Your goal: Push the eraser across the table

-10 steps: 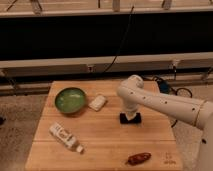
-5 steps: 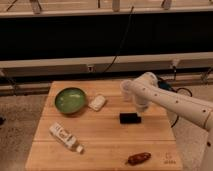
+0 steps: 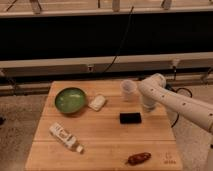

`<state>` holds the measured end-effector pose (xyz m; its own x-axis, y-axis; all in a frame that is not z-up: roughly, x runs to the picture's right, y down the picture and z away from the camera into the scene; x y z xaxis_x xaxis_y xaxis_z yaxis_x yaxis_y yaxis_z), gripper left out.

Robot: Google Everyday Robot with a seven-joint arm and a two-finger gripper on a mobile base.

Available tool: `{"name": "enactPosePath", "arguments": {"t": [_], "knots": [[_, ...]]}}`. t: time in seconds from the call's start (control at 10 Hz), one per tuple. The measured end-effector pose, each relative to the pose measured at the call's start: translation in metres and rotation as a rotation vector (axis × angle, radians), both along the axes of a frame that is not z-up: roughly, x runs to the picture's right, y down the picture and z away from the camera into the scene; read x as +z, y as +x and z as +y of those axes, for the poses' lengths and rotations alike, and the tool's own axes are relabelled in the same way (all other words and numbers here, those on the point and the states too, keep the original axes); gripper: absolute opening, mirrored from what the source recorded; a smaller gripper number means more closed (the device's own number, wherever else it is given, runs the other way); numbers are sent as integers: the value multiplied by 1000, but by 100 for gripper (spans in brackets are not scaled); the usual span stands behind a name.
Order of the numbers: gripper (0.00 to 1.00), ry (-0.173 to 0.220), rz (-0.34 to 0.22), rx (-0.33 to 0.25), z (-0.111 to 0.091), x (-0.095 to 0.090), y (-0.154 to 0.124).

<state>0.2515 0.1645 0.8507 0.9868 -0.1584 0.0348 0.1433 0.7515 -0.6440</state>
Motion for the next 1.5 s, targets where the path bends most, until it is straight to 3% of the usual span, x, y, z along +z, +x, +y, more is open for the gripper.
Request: {"name": "enactPosePath", "arguments": {"t": [0.7, 1.5], "knots": [[0, -39, -48, -13, 12, 18, -22], [0, -50, -143, -67, 12, 19, -65]]}}
